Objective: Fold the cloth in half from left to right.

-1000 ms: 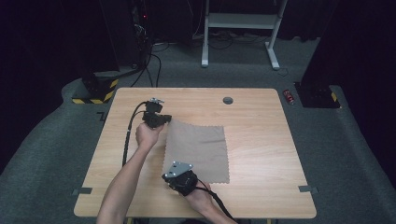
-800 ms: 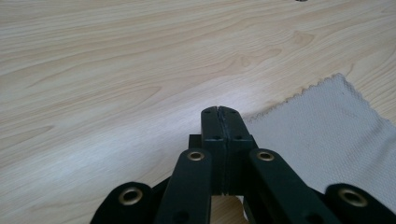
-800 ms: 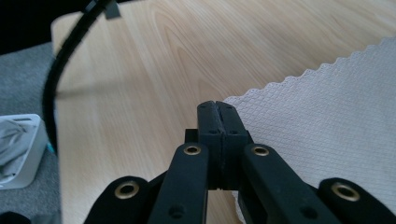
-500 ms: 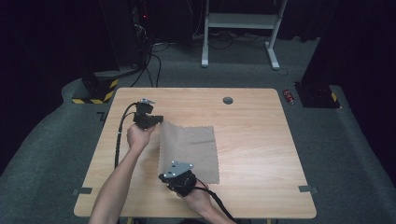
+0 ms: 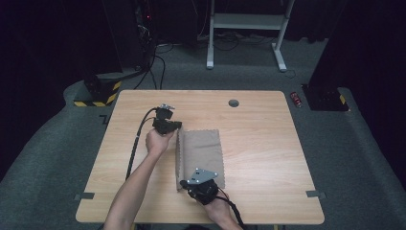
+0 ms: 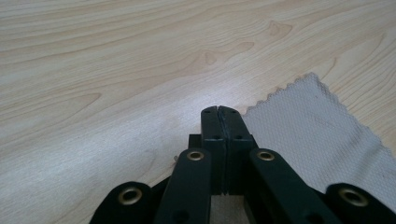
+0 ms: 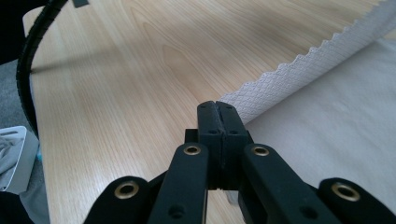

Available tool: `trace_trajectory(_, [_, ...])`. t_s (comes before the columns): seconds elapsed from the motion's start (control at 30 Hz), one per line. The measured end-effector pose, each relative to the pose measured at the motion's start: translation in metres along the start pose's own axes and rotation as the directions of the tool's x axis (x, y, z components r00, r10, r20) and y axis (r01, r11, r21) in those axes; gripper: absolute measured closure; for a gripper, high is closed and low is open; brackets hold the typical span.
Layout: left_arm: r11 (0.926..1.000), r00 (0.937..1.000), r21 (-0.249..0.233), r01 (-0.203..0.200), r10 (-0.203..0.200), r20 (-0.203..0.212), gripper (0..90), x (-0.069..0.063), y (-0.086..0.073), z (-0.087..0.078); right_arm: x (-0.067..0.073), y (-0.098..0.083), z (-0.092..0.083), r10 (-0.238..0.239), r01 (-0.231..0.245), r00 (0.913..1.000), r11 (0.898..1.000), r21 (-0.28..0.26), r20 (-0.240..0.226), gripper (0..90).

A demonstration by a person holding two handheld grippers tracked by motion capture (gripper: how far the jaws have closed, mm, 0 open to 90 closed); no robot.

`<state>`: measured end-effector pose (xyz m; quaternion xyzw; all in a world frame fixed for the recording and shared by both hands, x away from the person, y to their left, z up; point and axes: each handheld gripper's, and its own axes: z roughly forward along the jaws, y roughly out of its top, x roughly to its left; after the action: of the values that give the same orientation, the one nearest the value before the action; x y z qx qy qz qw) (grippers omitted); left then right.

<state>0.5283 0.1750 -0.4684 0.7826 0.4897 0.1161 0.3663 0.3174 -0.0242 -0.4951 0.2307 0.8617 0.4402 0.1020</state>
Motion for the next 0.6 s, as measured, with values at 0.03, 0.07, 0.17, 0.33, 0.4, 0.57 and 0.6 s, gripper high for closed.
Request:
trace_trajectory(0.03, [1.0,1.0,0.001,-0.004,0.004,-0.002,89.6,-0.002,0.002,0.001,-0.001,-0.002,-0.002,0.007,-0.007,1.0,1.0,-0.002,0.005,90.0])
trace_trajectory(0.07, [0.9999,0.9999,0.004,-0.015,0.015,-0.002,89.6,-0.006,0.005,0.001,-0.002,-0.003,-0.005,0.009,-0.009,0.9999,1.0,-0.007,0.012,90.0])
trace_trajectory(0.17, [0.9996,0.9996,0.0,-0.027,0.027,0.003,89.6,-0.013,0.009,0.004,-0.005,-0.01,-0.01,0.019,-0.018,0.9996,1.0,-0.016,0.023,90.0])
trace_trajectory(0.33, [0.9991,0.9992,0.012,-0.04,0.039,0.011,89.6,-0.022,0.011,0.012,-0.009,-0.021,-0.016,0.049,-0.049,0.9982,0.999,-0.019,0.033,90.0])
trace_trajectory(0.4, [0.9989,0.999,0.018,-0.043,0.043,0.014,89.5,-0.025,0.013,0.015,-0.011,-0.025,-0.019,0.062,-0.061,0.9973,0.998,-0.025,0.039,90.0])
trace_trajectory(0.57, [0.9982,0.9981,0.022,-0.057,0.056,0.024,89.6,-0.035,0.018,0.023,-0.015,-0.033,-0.026,0.087,-0.086,0.9947,0.996,-0.035,0.054,90.0])
trace_trajectory(0.6, [0.9975,0.9977,0.027,-0.065,0.065,0.022,89.5,-0.037,0.019,0.024,-0.015,-0.034,-0.027,0.089,-0.087,0.9944,0.996,-0.034,0.058,89.9])
